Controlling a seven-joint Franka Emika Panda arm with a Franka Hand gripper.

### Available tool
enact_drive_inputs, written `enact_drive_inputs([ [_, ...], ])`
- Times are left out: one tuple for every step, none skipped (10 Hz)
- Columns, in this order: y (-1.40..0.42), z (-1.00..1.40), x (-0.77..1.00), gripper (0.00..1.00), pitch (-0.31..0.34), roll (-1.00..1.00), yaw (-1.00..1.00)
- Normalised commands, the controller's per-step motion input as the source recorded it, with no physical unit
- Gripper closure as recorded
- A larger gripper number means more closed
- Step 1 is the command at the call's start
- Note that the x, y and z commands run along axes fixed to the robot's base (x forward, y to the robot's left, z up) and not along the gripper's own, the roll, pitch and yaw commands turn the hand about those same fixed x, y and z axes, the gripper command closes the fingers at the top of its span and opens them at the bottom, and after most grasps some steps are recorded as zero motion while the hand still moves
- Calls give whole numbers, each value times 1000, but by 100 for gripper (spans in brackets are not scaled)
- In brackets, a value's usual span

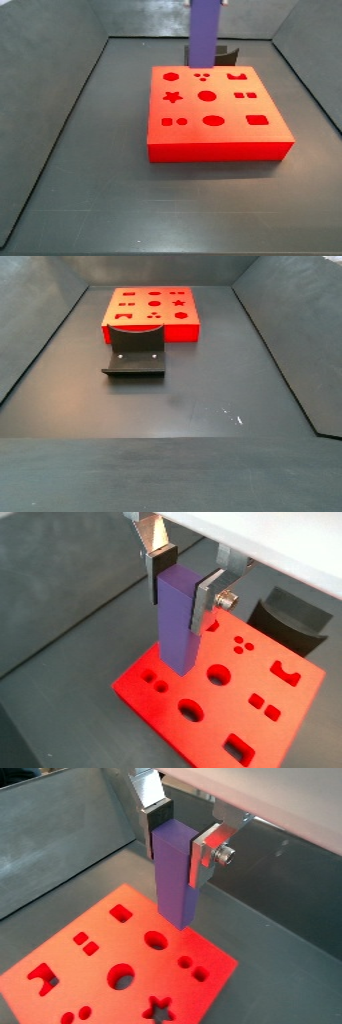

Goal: Insert the rectangle object.

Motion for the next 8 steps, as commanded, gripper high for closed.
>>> enact_drive_inputs([
  [80,-109,1000,100,0,97,0],
  [0,-151,1000,100,0,86,0],
  [0,-163,1000,100,0,90,0],
  [0,-194,1000,100,0,99,0],
  [0,-223,1000,100,0,97,0],
  [0,-291,1000,100,0,134,0],
  [0,-277,880,100,-80,70,66],
  [-57,-480,731,100,-110,0,163],
])
